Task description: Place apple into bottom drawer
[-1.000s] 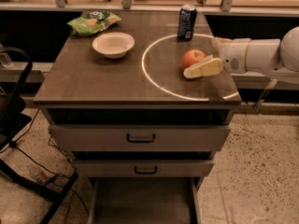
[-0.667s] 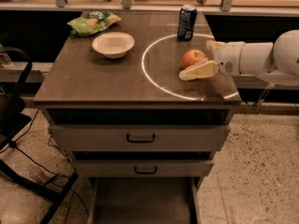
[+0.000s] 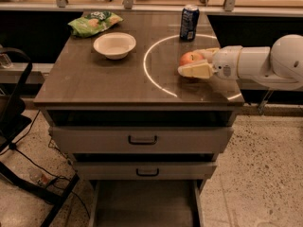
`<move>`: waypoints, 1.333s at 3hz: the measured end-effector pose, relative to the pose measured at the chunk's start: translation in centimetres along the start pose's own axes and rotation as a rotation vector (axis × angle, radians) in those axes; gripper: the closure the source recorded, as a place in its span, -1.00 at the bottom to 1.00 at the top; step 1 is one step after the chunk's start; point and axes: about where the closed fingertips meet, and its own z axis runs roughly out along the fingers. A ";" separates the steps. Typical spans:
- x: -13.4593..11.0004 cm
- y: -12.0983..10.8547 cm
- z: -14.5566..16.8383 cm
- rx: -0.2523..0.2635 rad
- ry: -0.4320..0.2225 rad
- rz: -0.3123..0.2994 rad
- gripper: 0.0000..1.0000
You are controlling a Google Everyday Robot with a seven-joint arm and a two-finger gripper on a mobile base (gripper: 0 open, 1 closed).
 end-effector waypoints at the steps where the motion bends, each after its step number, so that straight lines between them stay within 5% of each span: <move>1: -0.1 0.2 0.3 -0.006 0.000 -0.001 0.38; 2: -0.1 0.3 0.5 -0.010 -0.001 -0.001 0.86; 4: -0.1 0.4 0.7 -0.014 -0.001 -0.001 1.00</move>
Offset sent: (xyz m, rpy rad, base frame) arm 0.0002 0.0025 -0.0003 0.0006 0.0007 0.0040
